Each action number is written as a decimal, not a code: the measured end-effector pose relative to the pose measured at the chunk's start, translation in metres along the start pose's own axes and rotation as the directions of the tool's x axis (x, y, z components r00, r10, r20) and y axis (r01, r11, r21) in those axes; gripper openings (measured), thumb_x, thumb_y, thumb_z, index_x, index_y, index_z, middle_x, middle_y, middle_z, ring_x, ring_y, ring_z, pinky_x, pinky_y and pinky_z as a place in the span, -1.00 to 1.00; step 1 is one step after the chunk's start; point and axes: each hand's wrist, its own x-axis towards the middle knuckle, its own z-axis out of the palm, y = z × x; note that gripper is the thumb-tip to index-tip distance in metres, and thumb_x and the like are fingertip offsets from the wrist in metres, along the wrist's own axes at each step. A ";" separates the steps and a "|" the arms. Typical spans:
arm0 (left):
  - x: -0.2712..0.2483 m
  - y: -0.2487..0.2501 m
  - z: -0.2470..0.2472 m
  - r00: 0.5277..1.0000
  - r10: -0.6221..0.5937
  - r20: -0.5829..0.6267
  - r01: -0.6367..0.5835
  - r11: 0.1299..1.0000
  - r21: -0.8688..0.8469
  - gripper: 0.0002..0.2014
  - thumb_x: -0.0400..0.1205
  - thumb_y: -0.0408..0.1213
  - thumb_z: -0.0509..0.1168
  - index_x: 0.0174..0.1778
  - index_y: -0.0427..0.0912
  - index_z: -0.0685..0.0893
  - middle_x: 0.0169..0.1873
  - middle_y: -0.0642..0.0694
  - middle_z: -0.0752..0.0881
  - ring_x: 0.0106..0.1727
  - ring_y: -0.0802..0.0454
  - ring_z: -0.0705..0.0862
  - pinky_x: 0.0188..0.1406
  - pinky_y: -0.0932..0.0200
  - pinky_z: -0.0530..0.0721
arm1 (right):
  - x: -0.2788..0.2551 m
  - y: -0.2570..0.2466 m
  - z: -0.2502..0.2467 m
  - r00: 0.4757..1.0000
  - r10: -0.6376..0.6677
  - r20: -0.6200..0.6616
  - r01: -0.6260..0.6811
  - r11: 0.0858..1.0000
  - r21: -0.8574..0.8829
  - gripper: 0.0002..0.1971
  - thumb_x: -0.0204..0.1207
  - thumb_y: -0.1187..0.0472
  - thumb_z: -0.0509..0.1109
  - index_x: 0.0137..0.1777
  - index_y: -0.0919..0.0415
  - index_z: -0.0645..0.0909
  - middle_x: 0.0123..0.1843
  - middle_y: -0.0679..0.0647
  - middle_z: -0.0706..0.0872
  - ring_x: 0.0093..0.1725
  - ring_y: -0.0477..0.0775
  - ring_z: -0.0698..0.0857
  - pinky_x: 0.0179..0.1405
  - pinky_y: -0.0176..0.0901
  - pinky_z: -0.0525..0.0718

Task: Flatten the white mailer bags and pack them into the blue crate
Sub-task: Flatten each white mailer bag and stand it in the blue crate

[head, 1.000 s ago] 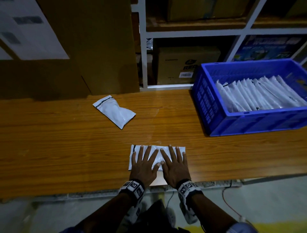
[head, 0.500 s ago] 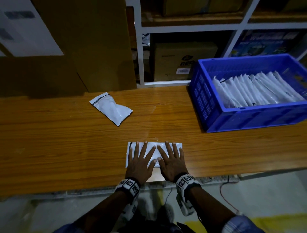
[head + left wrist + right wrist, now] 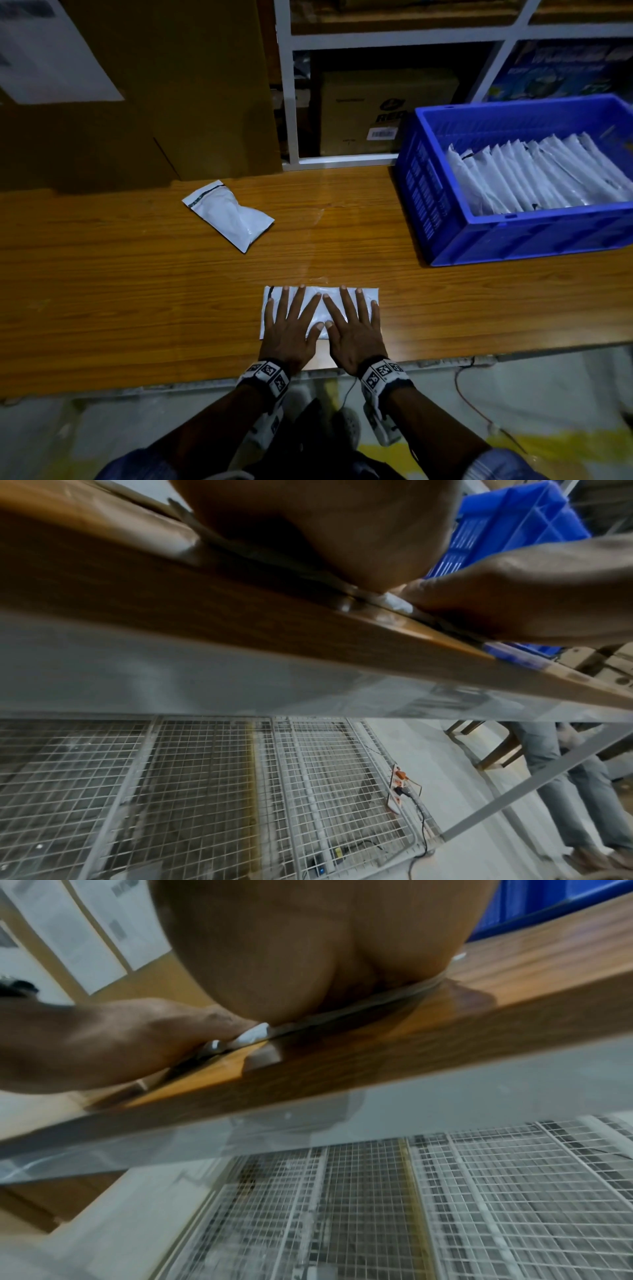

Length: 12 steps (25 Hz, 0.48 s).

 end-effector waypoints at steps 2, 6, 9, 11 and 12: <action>0.000 0.000 -0.001 1.000 0.003 0.013 -0.003 1.000 0.005 -0.39 0.77 0.20 -0.19 0.76 0.12 0.09 0.77 -0.03 -0.01 0.78 -0.13 -0.14 0.67 -0.36 -0.06 | 0.001 0.000 -0.001 1.000 -0.002 0.000 0.002 1.000 0.003 -0.43 0.74 -0.14 -0.23 0.73 -0.19 -0.20 0.75 -0.02 -0.35 0.70 0.15 -0.41 0.64 0.30 -0.32; 0.001 -0.001 -0.002 0.999 0.026 0.030 -0.026 1.000 -0.009 -0.39 0.77 0.21 -0.15 0.75 0.11 0.17 0.77 -0.04 0.06 0.78 -0.14 -0.04 0.64 -0.38 0.06 | 0.003 0.002 -0.001 1.000 -0.005 0.008 0.005 1.000 0.006 -0.43 0.73 -0.15 -0.23 0.73 -0.20 -0.18 0.76 -0.02 -0.31 0.71 0.14 -0.39 0.64 0.30 -0.31; 0.002 -0.002 -0.007 0.997 0.040 0.066 -0.038 0.999 -0.028 -0.31 0.72 0.33 -0.13 0.75 0.10 0.18 0.76 -0.05 0.08 0.78 -0.13 -0.04 0.66 -0.37 0.01 | 0.004 0.003 0.001 1.000 -0.005 0.012 0.005 1.000 -0.003 -0.42 0.71 -0.15 -0.23 0.73 -0.21 -0.18 0.76 -0.01 -0.29 0.71 0.16 -0.36 0.64 0.31 -0.29; 0.004 -0.006 -0.013 0.991 0.070 0.114 -0.067 0.997 -0.030 -0.21 0.64 0.43 -0.04 0.77 0.18 0.02 0.77 0.00 -0.12 0.77 -0.09 -0.23 0.68 -0.32 -0.20 | 0.004 0.004 0.001 1.000 -0.013 0.008 0.013 1.000 0.011 -0.43 0.72 -0.14 -0.22 0.73 -0.21 -0.16 0.77 -0.01 -0.27 0.72 0.15 -0.34 0.64 0.30 -0.31; 0.004 -0.011 -0.016 0.984 0.090 0.154 -0.085 0.996 -0.042 -0.14 0.60 0.46 0.02 0.76 0.21 -0.07 0.76 0.03 -0.23 0.75 -0.06 -0.33 0.67 -0.27 -0.31 | 0.004 0.003 0.000 1.000 -0.020 0.009 0.020 1.000 0.022 -0.43 0.72 -0.14 -0.21 0.73 -0.23 -0.17 0.76 -0.02 -0.28 0.72 0.14 -0.35 0.63 0.28 -0.34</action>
